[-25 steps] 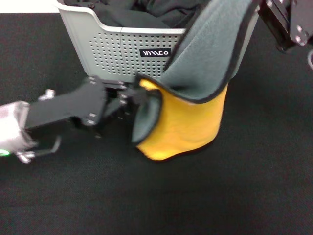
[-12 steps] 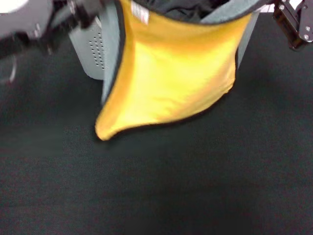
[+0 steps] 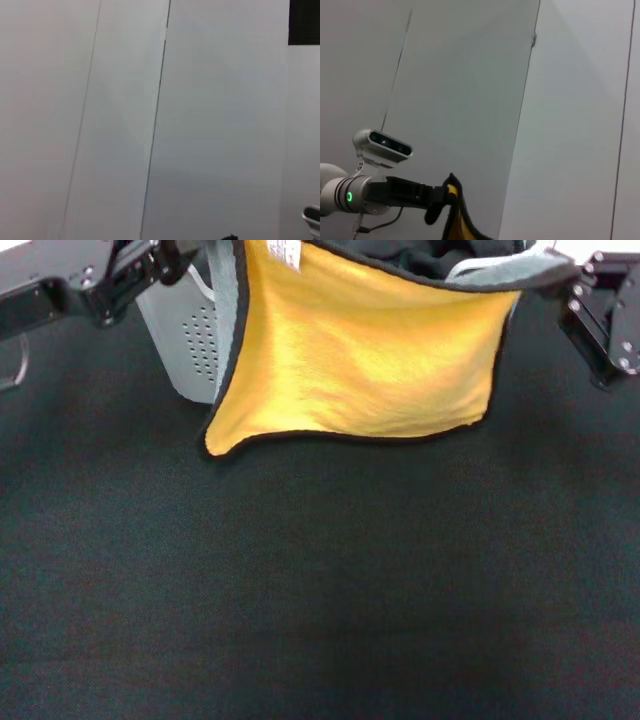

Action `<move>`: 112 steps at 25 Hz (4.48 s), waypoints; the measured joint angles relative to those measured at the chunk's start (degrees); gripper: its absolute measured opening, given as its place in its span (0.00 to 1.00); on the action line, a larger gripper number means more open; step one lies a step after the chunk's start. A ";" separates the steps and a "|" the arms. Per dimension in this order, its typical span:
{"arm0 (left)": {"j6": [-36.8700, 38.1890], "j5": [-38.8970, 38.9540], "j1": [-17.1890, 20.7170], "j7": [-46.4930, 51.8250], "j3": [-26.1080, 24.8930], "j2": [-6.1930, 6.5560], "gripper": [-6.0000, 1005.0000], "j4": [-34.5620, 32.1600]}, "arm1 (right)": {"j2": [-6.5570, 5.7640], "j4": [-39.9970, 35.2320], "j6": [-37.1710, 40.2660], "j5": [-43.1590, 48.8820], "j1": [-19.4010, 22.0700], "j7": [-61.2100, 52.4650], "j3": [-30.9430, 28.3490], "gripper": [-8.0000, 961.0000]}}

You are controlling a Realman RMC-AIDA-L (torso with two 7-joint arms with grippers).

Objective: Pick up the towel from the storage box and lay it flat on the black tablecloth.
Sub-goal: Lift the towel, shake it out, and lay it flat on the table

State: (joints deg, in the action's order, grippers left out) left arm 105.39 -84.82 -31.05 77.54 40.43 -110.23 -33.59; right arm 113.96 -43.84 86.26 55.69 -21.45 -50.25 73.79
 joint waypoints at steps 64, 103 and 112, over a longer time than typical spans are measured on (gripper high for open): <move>-22.88 -25.74 -0.02 18.06 8.73 2.00 0.12 -0.35 | 1.41 11.33 -31.02 0.43 -4.44 -7.77 16.55 0.02; -29.29 -28.61 -1.12 19.32 8.61 0.43 0.16 -0.07 | 1.56 14.60 -36.25 2.32 -9.74 -8.11 16.56 0.02; -28.79 -27.99 -0.81 19.98 6.51 0.10 0.17 0.05 | 1.36 14.75 -34.50 2.56 -9.65 -10.94 16.89 0.10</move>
State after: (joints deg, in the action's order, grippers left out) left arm 76.60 -112.80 -31.86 97.52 46.93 -110.13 -33.54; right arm 115.32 -29.09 51.76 58.25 -31.10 -61.19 90.68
